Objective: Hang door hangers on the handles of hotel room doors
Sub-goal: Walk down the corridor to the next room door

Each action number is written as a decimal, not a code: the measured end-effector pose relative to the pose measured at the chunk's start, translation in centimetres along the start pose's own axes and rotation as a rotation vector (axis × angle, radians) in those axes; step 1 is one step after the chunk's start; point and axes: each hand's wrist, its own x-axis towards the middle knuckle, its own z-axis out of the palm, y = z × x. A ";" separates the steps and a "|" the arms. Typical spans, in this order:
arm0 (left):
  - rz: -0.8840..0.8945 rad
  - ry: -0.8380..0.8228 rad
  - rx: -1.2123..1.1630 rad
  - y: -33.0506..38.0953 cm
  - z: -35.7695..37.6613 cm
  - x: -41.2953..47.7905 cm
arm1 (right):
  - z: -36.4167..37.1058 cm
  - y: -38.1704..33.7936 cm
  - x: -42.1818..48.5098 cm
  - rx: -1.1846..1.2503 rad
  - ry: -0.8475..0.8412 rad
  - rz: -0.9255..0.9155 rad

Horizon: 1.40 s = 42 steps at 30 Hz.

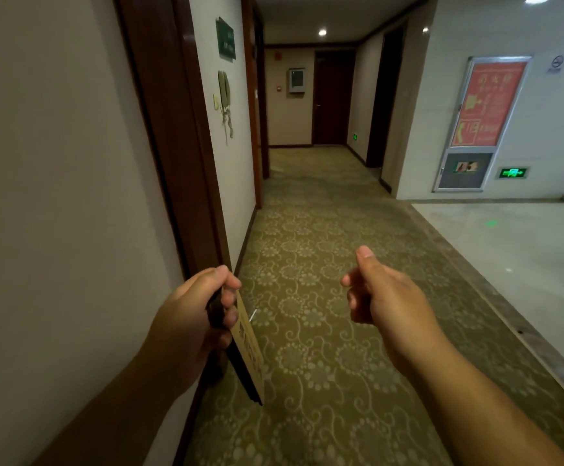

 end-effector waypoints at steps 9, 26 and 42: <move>0.032 -0.081 -0.065 0.7 0.1 17.6 | 3.5 -0.9 14.7 -0.050 0.060 -0.059; 0.065 0.059 -0.135 1.2 -2.1 45.6 | 13.3 0.4 43.0 0.027 0.021 -0.083; 0.116 0.127 -0.024 1.8 3.5 72.7 | 14.2 1.4 74.2 0.194 -0.085 0.002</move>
